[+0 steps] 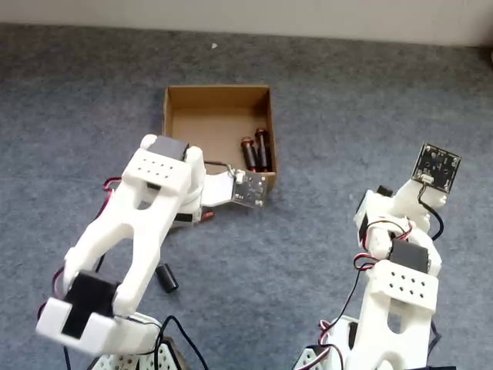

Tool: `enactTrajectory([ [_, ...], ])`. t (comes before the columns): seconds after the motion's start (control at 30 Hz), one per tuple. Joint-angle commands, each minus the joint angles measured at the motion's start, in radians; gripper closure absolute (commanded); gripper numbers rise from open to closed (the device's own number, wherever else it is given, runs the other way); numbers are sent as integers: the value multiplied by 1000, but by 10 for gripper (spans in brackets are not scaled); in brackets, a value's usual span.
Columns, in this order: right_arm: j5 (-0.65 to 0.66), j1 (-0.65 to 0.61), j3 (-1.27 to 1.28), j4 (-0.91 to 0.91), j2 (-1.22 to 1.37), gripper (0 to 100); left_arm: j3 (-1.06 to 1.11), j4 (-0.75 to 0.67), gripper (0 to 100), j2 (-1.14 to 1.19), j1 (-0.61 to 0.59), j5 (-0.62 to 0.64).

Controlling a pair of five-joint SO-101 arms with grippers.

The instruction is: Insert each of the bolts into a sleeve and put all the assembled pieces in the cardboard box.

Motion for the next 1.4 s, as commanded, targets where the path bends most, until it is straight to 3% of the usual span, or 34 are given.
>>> enactTrajectory([
  [0.0,12,-15,-7,-28,-24,992,1,14,995,-156,16,114],
  [0.23,12,-35,-7,-19,-31,992,2,12,995,-378,16,296],
  [0.43,14,-128,-16,137,-68,992,4,6,995,-512,16,509],
  [0.67,20,-208,31,160,-335,992,171,-161,995,-731,16,718],
  [0.77,81,-268,87,159,-432,992,262,-233,995,-828,16,795],
  [1.03,106,-414,182,157,-619,992,357,-307,995,-967,19,1000],
  [1.37,107,-588,283,157,-832,992,357,-307,995,-1061,205,1194],
])
